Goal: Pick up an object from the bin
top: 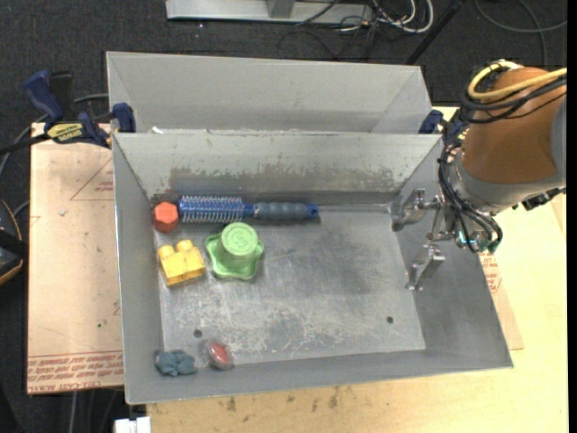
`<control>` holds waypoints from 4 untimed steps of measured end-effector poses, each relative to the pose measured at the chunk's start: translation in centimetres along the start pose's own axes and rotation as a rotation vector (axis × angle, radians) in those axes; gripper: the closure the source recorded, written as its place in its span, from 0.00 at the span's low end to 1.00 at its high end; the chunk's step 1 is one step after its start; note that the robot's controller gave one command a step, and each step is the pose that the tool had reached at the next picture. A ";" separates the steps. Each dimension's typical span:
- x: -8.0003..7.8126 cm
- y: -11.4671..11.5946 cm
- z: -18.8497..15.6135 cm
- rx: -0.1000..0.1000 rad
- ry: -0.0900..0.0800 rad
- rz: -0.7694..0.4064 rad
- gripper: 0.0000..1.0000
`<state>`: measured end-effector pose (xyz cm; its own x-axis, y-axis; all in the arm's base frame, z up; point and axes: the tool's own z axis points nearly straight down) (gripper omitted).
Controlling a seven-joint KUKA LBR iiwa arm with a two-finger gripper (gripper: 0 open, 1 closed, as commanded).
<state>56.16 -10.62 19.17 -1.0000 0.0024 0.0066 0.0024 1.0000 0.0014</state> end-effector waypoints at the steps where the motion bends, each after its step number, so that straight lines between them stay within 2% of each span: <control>1: 0.4 7.1 8.5 -0.003 0.001 -0.083 0.00; 2: -10.0 11.9 5.5 -0.002 -0.019 -0.003 0.00; 3: -9.1 18.2 11.8 0.002 -0.014 -0.118 0.00; 4: -9.3 18.1 11.4 0.000 -0.020 -0.115 1.00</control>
Offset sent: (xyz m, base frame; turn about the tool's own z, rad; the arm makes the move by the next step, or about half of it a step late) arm -0.0028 0.0656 -0.0794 -0.0755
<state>65.43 7.49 7.70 -0.9936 -0.1122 -0.0137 -0.1122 0.9937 0.0012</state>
